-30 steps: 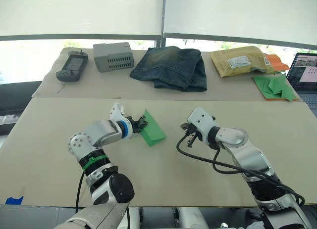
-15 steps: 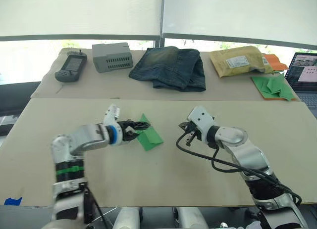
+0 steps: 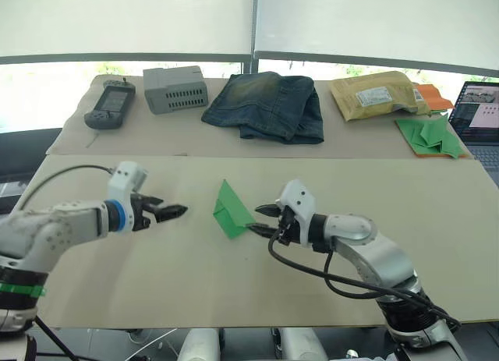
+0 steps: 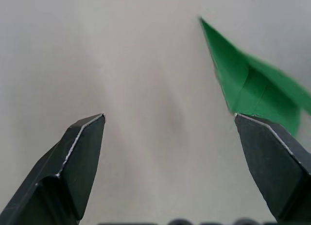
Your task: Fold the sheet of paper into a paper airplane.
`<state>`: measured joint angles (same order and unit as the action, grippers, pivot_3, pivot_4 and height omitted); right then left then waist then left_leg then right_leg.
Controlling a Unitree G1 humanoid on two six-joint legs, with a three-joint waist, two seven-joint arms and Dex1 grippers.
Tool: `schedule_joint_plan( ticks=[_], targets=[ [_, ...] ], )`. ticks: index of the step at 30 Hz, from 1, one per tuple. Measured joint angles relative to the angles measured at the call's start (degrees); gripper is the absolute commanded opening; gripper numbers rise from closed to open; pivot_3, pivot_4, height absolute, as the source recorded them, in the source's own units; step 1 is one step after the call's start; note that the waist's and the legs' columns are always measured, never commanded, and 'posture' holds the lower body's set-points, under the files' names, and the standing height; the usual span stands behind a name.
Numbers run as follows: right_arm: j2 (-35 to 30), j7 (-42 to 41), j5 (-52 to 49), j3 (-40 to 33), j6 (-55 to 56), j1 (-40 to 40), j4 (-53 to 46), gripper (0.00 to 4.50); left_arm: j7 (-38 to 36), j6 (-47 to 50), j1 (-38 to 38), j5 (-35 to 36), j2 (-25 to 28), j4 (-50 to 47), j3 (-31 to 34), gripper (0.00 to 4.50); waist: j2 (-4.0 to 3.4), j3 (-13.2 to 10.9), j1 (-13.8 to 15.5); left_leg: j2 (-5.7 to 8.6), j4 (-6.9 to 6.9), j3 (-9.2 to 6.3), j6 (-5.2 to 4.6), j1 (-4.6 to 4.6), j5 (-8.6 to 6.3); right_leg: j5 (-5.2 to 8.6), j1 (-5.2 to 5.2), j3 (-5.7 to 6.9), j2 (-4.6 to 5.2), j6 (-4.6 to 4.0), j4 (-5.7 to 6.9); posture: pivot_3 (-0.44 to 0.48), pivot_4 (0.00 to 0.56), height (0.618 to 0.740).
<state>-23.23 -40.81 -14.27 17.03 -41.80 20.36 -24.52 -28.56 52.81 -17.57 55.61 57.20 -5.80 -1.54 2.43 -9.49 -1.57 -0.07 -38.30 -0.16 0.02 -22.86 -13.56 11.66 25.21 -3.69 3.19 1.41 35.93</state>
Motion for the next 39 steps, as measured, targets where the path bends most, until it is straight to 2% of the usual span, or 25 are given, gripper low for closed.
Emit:
schedule_joint_plan(
  ticks=[6,15,16,22,24,28,33,39],
  targets=[
    [4.4,3.6,2.0,5.2,-0.7,3.0,1.9,2.56,-14.1,-7.7,1.9,-10.1,0.3,0.8,-1.5,4.50,0.02,0.0,-0.1,-0.16,-0.01,-0.01,-0.05,-0.01,0.03,0.17,0.02,0.03,-0.11,0.26,0.08,0.000,0.150,0.728],
    [4.7,9.0,8.7,9.2,-1.2,5.1,4.9,2.56,-19.0,-7.8,3.3,-15.1,-1.0,-2.5,-0.6,4.50,0.03,0.0,-0.2,-0.13,-0.02,-0.01,-0.09,-0.04,0.01,0.11,0.02,0.02,-0.03,0.23,0.10,0.000,0.150,0.728],
    [4.8,9.5,9.2,9.3,-1.1,5.3,5.1,2.05,-19.6,-7.8,3.7,-15.1,-1.3,-3.2,-0.6,4.50,0.02,0.0,-0.3,-0.13,-0.02,-0.02,-0.09,-0.03,0.01,0.11,0.02,0.02,-0.03,0.23,0.11,0.000,0.150,0.728],
    [4.4,9.4,11.1,9.3,-0.2,5.7,5.9,0.05,-21.8,-7.0,3.8,-15.1,-3.8,-4.5,0.2,4.50,0.03,0.0,-0.7,-0.15,-0.03,-0.03,-0.10,-0.01,0.02,0.12,0.02,0.02,-0.10,0.25,0.15,0.000,0.150,0.728],
    [2.8,8.0,11.8,9.7,1.8,6.3,6.1,0.02,-22.4,-6.5,3.1,-15.2,-4.5,-4.5,0.2,4.50,0.03,0.0,-0.7,-0.13,-0.03,-0.04,-0.10,-0.02,0.02,0.12,0.01,0.02,-0.09,0.25,0.15,0.000,0.150,0.728],
    [-4.5,2.1,14.2,10.5,12.0,8.9,7.9,0.02,-24.5,-6.4,2.5,-14.8,-5.5,-4.5,0.8,4.50,0.03,0.0,-0.8,-0.10,-0.05,-0.03,-0.11,-0.01,0.01,0.13,-0.02,0.02,-0.07,0.28,0.12,0.000,0.150,0.728],
    [-13.2,-7.8,16.0,10.4,33.3,11.5,15.8,0.02,-27.3,-6.2,2.7,-14.0,-5.5,-4.8,3.1,4.50,0.04,0.0,-0.9,-0.12,-0.05,-0.01,-0.12,0.01,0.01,0.23,-0.03,0.02,-0.08,0.45,0.12,0.000,0.150,0.728],
    [-17.3,-16.0,18.0,10.3,62.1,16.1,30.0,0.02,-29.4,-6.2,3.0,-12.8,-5.7,-5.8,3.4,4.50,0.04,0.0,-0.9,-0.14,-0.05,-0.01,-0.12,0.04,0.01,0.19,-0.05,0.01,-0.09,0.38,0.13,0.000,0.150,0.728]
  ],
)
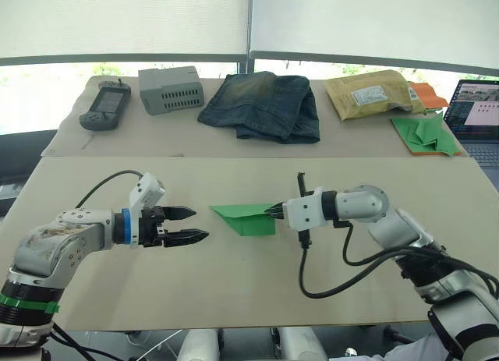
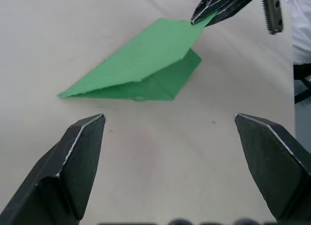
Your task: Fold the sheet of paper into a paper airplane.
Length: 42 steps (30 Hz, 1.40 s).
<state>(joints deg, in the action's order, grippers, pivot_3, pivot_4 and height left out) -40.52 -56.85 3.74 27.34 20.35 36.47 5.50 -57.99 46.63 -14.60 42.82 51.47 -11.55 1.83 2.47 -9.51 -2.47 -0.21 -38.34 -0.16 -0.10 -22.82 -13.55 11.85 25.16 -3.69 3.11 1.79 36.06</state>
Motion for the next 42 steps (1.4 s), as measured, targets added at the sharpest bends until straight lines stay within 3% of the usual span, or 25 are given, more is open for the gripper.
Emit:
schedule_joint_plan(
  ticks=[5,13,18,24,28,33,42],
  targets=[
    [1.2,-2.0,0.9,0.0,18.7,1.3,13.4,0.02,-0.1,-0.5,0.0,-0.8,-1.2,0.0,0.2,4.50,0.00,0.0,0.0,-0.02,0.00,-0.01,0.00,0.00,0.00,-0.18,-0.02,-0.04,0.02,-0.28,0.02,0.000,0.150,0.728],
    [1.9,-0.8,4.0,-1.0,20.9,-0.1,16.6,0.02,-0.2,-1.3,-1.0,-2.5,-3.1,0.2,0.2,4.50,0.00,0.0,0.1,-0.07,-0.04,-0.03,0.00,0.01,0.00,-0.19,-0.02,-0.06,0.02,-0.30,0.10,0.000,0.150,0.728],
    [1.8,-0.8,3.8,-2.2,18.4,-3.4,14.9,1.59,-1.0,-2.5,-1.7,-4.5,-4.0,1.2,-1.0,4.50,0.00,0.0,0.1,-0.06,-0.05,-0.03,-0.01,0.02,0.00,-0.19,-0.03,-0.07,0.02,-0.30,0.12,0.000,0.150,0.728],
    [-1.5,0.7,3.2,-6.7,19.2,-6.1,5.6,3.61,-2.0,-4.3,-6.0,-6.1,-6.3,4.4,-2.0,4.50,-0.01,0.0,0.3,0.04,-0.10,-0.05,-0.01,0.00,0.00,-0.19,-0.05,-0.07,0.02,-0.28,0.14,0.000,0.150,0.728],
    [-4.7,0.7,0.2,-10.7,16.7,-8.7,-1.3,3.61,-1.0,-6.3,-9.8,-8.2,-10.2,8.6,-2.3,4.50,-0.01,0.0,0.7,0.08,-0.36,-0.07,-0.10,-0.05,-0.06,-0.21,-0.08,-0.06,0.01,-0.24,0.17,0.000,0.150,0.728],
    [-6.1,2.2,-2.8,-15.5,8.8,-11.4,-7.6,3.66,1.7,-8.1,-14.7,-11.5,-16.5,13.7,-3.7,2.99,-0.01,0.0,1.4,0.12,-0.52,-0.04,-0.14,-0.06,-0.08,-0.25,-0.14,-0.08,0.02,-0.17,0.15,0.000,0.150,0.728],
    [-2.1,8.9,-9.6,-22.2,-15.6,-17.7,-18.8,3.66,0.6,-13.9,-19.5,-21.2,-21.8,23.0,-13.2,0.02,-0.01,0.0,1.7,0.20,-0.56,-0.05,-0.22,-0.11,-0.12,-0.27,-0.16,-0.13,0.04,-0.14,0.14,0.000,0.150,0.728]
  ],
)
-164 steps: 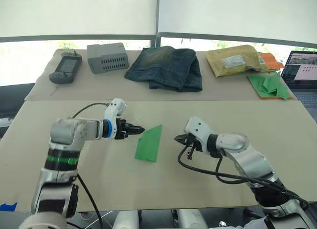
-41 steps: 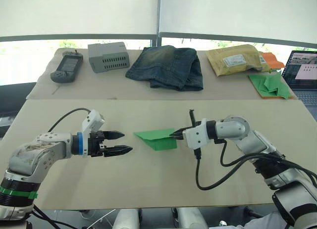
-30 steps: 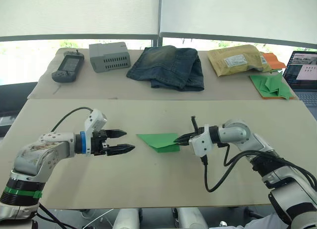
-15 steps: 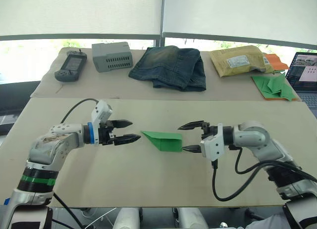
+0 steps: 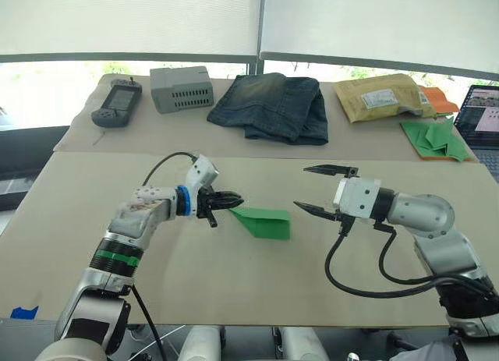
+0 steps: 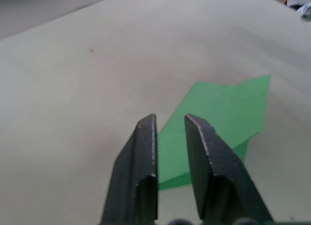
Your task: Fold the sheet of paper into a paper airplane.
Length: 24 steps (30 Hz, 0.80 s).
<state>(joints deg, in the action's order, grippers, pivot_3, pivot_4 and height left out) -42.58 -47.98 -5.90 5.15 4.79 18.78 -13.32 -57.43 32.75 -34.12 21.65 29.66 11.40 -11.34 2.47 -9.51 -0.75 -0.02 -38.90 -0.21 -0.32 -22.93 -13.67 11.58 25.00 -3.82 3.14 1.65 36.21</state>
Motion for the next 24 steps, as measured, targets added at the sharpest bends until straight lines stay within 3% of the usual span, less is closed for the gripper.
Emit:
schedule_joint_plan(
  ticks=[6,14,19,24],
  targets=[
    [3.3,3.1,-2.7,-1.0,-11.7,-2.0,-7.9,3.66,-0.7,-4.9,0.0,-5.8,-3.2,4.2,-4.2,0.02,0.00,0.0,0.0,-0.01,-0.02,0.00,-0.02,-0.02,-0.01,0.00,0.01,-0.01,-0.02,0.02,0.00,0.000,0.150,0.728],
    [6.9,5.6,-3.6,1.6,-22.6,-4.0,-10.6,3.66,-0.3,-9.6,0.4,-10.1,-4.5,4.4,-5.6,0.02,-0.01,0.0,0.0,0.00,-0.04,0.00,-0.03,0.00,-0.02,0.00,-0.02,-0.01,-0.01,0.06,-0.01,0.000,0.150,0.728],
    [4.8,3.2,1.4,9.0,-19.3,-8.5,-10.6,3.66,0.1,-10.7,1.1,-10.8,-4.5,4.3,-5.4,0.02,-0.03,0.0,0.0,0.03,-0.07,0.03,-0.05,0.08,-0.03,0.05,-0.12,-0.02,0.01,0.15,-0.03,0.000,0.150,0.728],
    [5.1,3.5,5.3,10.1,-13.6,-8.7,-6.5,3.66,-0.2,-11.8,1.2,-12.0,-4.5,4.3,-5.6,0.02,-0.03,0.0,-0.1,0.00,-0.05,0.02,-0.07,0.44,-0.04,0.29,-0.52,-0.01,-0.02,0.53,-0.09,0.000,0.150,0.728]
  ],
)
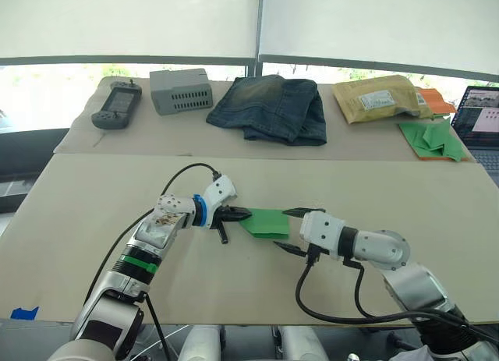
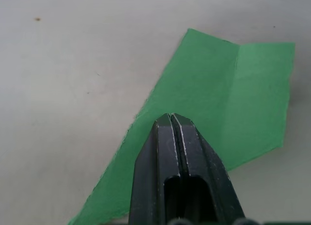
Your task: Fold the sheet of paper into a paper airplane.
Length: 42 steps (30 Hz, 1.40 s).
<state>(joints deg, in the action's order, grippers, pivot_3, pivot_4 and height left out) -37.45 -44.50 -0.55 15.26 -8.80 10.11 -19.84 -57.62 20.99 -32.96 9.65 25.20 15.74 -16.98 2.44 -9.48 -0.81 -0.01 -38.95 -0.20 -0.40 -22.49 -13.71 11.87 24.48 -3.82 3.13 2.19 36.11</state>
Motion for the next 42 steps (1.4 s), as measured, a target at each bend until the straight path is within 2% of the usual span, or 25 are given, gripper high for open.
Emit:
schedule_joint_plan(
  ticks=[5,6,8,16,22,26,33,42],
  targets=[
    [0.0,-0.7,0.5,-0.1,3.9,1.0,6.2,3.66,-1.6,-1.9,0.6,-0.7,0.5,0.0,-0.2,0.02,0.00,0.0,0.0,0.01,0.01,0.02,-0.17,0.23,-0.10,0.06,-0.24,-0.01,0.03,0.03,-0.04,0.000,0.150,0.728],
    [0.0,-1.0,0.6,-0.1,4.9,1.4,7.4,3.27,-1.6,-2.0,0.6,-0.7,0.5,0.0,-0.2,0.00,0.00,0.0,0.0,0.01,0.01,0.02,-0.17,0.22,-0.10,0.06,-0.24,-0.01,0.03,0.02,-0.04,0.000,0.150,0.728],
    [0.0,-1.5,1.6,-0.1,7.3,2.5,9.7,2.88,-1.6,-2.1,0.8,-0.8,0.5,-0.1,-0.1,0.00,0.00,0.0,0.0,0.01,0.01,0.02,-0.17,0.23,-0.11,0.06,-0.24,-0.01,0.03,0.03,-0.04,0.000,0.150,0.728],
    [1.1,-4.6,1.6,0.9,13.3,3.3,14.5,0.04,-1.6,-2.5,1.8,-1.3,0.8,-1.4,0.1,0.00,0.00,0.0,0.0,0.02,0.01,0.02,-0.20,0.23,-0.12,0.05,-0.25,-0.03,0.05,0.02,-0.03,0.000,0.150,0.728],
    [1.6,-10.8,-1.4,1.0,16.0,6.2,18.2,0.04,-3.0,-2.6,1.8,-1.0,1.6,-1.6,0.3,0.00,-0.01,0.0,-0.1,0.01,0.01,0.01,-0.21,0.25,-0.13,0.05,-0.25,-0.03,0.04,0.01,-0.03,0.000,0.150,0.728],
    [1.1,-14.9,-0.6,2.5,22.0,9.0,21.2,0.04,-4.0,-1.6,1.8,-0.4,2.1,-1.6,1.3,0.00,-0.01,0.0,-0.2,0.01,0.01,0.02,-0.21,0.22,-0.13,0.05,-0.21,-0.03,0.04,0.01,-0.03,0.000,0.150,0.728],
    [-0.6,-21.2,-0.4,4.6,31.2,11.0,22.1,0.04,-10.9,1.9,4.8,3.8,8.7,-8.3,3.8,0.00,-0.02,0.0,-0.4,-0.03,0.06,0.01,-0.24,0.21,-0.15,-0.07,-0.18,-0.03,0.09,-0.22,-0.03,0.000,0.150,0.728],
    [-3.2,-25.0,0.0,5.2,38.0,11.0,22.9,0.04,-18.5,4.4,6.3,7.7,12.9,-14.7,3.6,0.00,-0.04,0.0,-0.1,-0.01,0.03,0.04,-0.25,0.22,-0.15,0.03,-0.21,-0.02,0.13,-0.09,-0.04,0.000,0.150,0.728]
  ],
)
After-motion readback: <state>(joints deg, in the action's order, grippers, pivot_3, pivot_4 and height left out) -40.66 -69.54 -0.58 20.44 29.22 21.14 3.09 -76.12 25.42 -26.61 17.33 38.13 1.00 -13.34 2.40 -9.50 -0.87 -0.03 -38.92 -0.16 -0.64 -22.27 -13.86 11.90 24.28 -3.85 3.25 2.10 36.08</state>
